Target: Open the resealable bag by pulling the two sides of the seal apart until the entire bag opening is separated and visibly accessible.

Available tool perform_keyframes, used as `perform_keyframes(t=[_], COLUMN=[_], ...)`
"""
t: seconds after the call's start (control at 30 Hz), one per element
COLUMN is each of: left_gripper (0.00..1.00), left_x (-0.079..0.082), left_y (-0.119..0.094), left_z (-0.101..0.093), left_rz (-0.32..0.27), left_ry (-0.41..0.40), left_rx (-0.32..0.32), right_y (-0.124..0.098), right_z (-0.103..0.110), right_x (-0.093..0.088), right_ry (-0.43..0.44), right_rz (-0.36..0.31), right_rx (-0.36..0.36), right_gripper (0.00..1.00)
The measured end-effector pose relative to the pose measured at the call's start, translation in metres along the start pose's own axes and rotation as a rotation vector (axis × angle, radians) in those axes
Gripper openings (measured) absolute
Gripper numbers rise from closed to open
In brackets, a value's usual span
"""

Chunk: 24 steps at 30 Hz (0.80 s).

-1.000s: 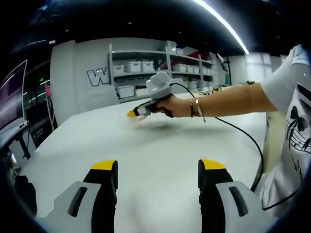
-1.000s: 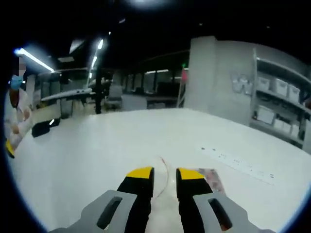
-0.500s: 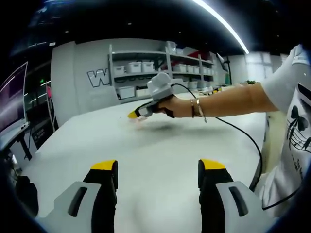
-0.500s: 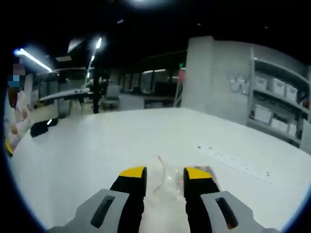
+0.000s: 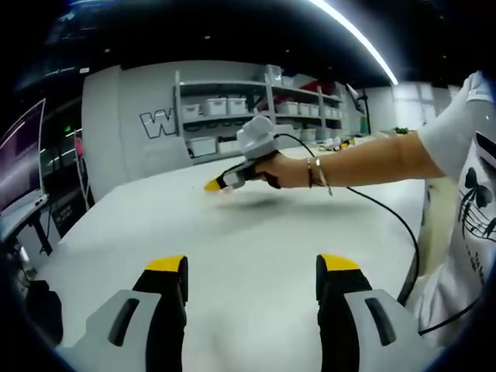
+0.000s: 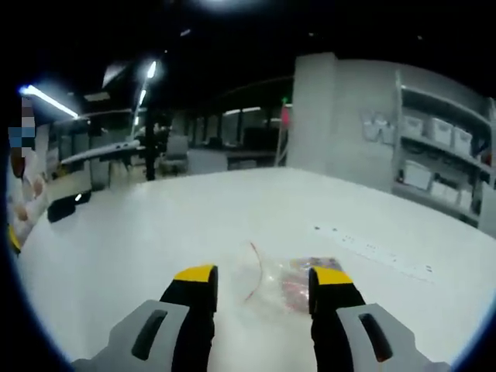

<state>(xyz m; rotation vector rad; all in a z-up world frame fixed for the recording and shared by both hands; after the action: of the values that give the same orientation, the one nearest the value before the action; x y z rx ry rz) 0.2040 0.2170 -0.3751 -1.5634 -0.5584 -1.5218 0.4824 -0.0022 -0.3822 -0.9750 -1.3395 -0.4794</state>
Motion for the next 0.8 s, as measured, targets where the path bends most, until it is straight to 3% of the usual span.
perform_keyframes(t=[0.3, 0.5, 0.8], left_gripper=[0.66, 0.66, 0.66], left_x=[0.0007, 0.0009, 0.001], left_y=[0.0012, 0.0007, 0.001], left_z=[-0.0005, -0.0007, -0.0015], left_rz=[0.003, 0.004, 0.007], left_ry=[0.004, 0.006, 0.012], left_rx=[-0.001, 0.001, 0.0], right_y=[0.0013, 0.0022, 0.0034], right_z=[-0.0027, -0.0053, -0.0036], right_x=[0.0017, 0.0001, 0.0011], right_ry=[0.016, 0.033, 0.06], right_rz=[-0.014, -0.014, -0.029], right_rx=[0.002, -0.012, -0.001], right_gripper=[0.63, 0.83, 1.0])
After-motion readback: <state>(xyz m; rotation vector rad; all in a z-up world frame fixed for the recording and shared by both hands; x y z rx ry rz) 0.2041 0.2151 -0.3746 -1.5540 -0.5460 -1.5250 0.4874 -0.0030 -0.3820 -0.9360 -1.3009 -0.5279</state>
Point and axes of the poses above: the point that each gripper's makers call its tool centre point, and the gripper's own axes: y roughly forward along the fingers, z roughly to its left, x roughly out of its top, the point moved 9 cm from there along -y, roughly backward along the fingers, and after that the axes turned 3 degrees about x, right-handed, at the moved point
